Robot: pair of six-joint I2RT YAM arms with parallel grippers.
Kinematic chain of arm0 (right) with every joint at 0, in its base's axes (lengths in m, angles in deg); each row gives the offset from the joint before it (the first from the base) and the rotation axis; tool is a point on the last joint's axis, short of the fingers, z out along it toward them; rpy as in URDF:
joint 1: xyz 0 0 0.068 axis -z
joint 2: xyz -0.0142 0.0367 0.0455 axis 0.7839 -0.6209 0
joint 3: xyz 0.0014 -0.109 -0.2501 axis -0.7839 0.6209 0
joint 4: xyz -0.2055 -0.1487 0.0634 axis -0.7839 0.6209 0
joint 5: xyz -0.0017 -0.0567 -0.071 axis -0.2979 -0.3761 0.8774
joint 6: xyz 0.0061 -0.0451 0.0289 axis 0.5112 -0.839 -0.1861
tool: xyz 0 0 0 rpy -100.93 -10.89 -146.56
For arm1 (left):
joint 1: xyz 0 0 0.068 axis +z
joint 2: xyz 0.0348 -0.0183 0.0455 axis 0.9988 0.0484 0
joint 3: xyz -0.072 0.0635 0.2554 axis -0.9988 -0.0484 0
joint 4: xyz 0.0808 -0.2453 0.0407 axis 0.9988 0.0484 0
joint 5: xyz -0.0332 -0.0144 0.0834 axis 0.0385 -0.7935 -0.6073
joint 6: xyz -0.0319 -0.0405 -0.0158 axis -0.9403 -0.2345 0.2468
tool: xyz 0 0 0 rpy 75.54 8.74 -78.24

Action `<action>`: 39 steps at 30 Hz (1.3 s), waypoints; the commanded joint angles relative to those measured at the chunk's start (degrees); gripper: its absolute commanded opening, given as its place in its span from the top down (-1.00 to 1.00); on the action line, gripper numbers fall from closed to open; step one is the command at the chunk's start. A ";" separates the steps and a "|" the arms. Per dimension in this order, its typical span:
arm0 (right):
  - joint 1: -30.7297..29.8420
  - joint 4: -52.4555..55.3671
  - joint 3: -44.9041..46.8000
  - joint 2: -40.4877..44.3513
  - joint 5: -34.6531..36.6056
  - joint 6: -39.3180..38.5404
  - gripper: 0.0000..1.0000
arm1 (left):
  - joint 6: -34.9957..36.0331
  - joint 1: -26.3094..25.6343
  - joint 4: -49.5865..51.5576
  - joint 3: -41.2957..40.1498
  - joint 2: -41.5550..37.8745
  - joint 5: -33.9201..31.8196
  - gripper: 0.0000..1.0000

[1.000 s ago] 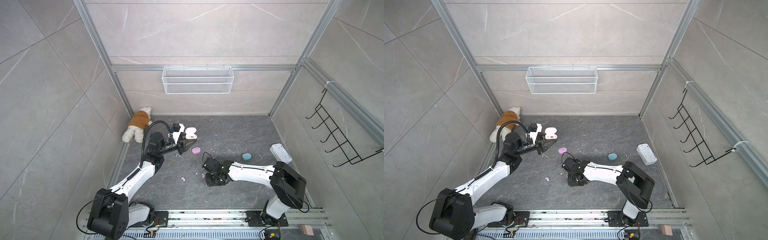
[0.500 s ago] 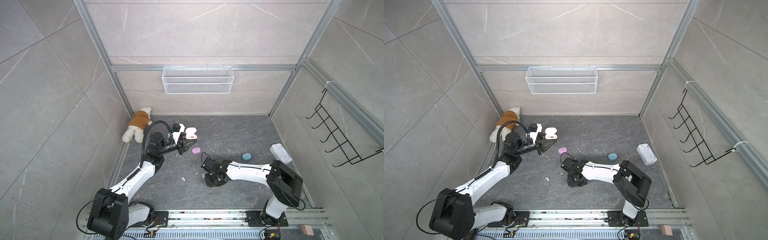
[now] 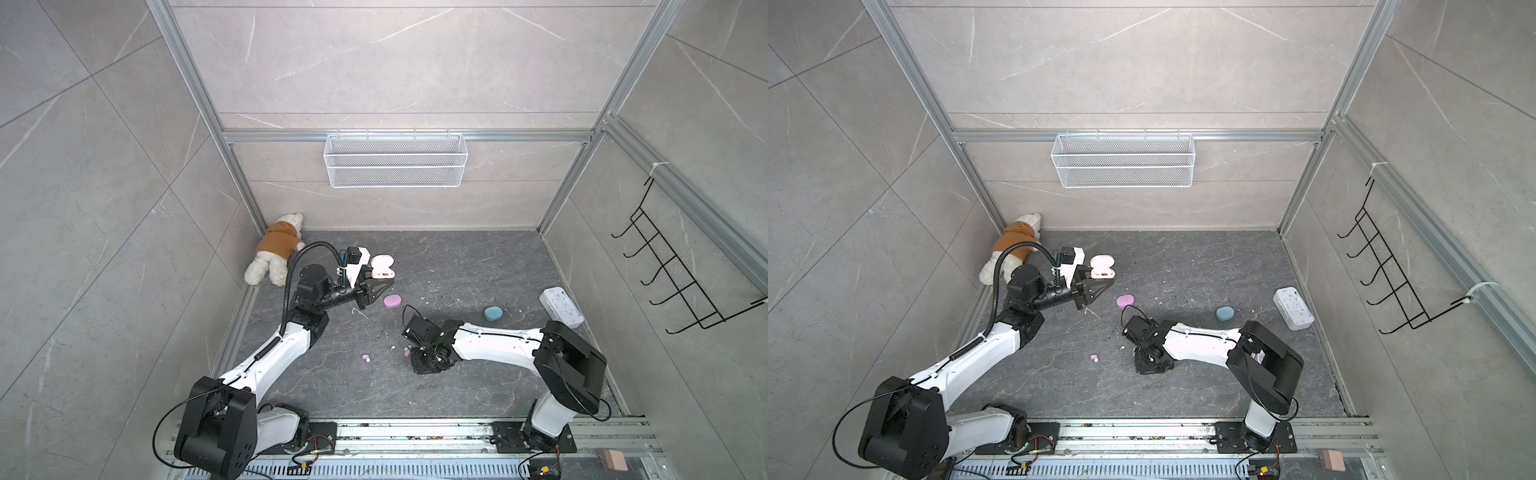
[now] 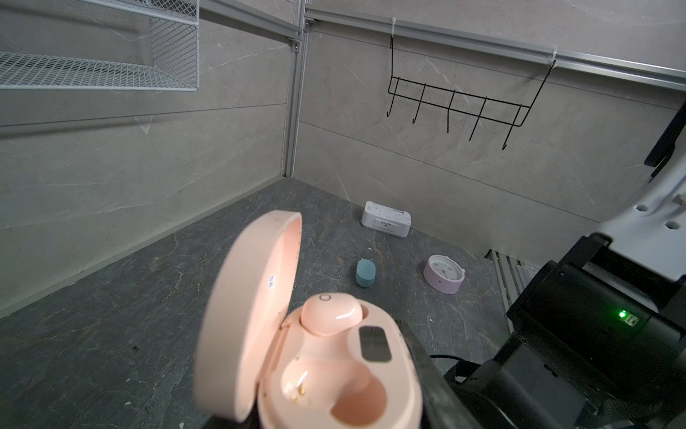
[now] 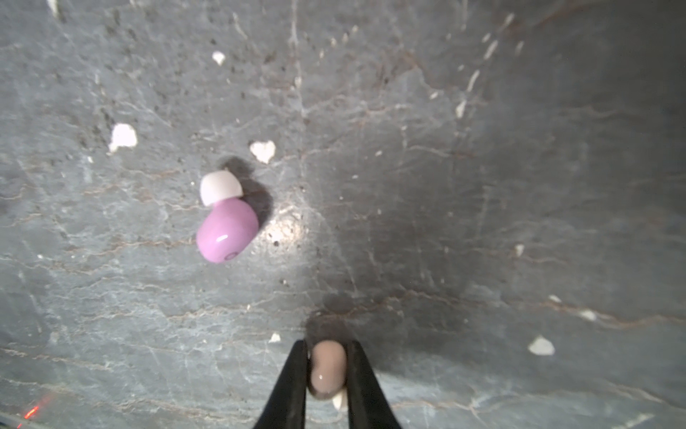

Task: Insert wireless bluetooth earbuds into charging case
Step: Pick up the wireless bluetooth earbud from the bottom-center of the table, then insert the wireless bluetooth earbud into the charging case.

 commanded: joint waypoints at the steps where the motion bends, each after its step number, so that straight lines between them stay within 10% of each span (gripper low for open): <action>1: 0.82 1.09 1.01 5.12 1.93 0.02 0.60 | -0.05 -0.55 -1.81 0.14 -0.99 1.14 0.54; 19: 9.77 5.03 -1.35 33.05 0.25 -3.34 0.60 | 0.70 -7.68 -0.78 3.89 4.98 0.74 0.54; 39: 11.73 -10.13 -12.15 40.44 -10.23 -5.81 0.57 | 2.37 -18.31 -11.17 6.68 6.80 -3.24 0.57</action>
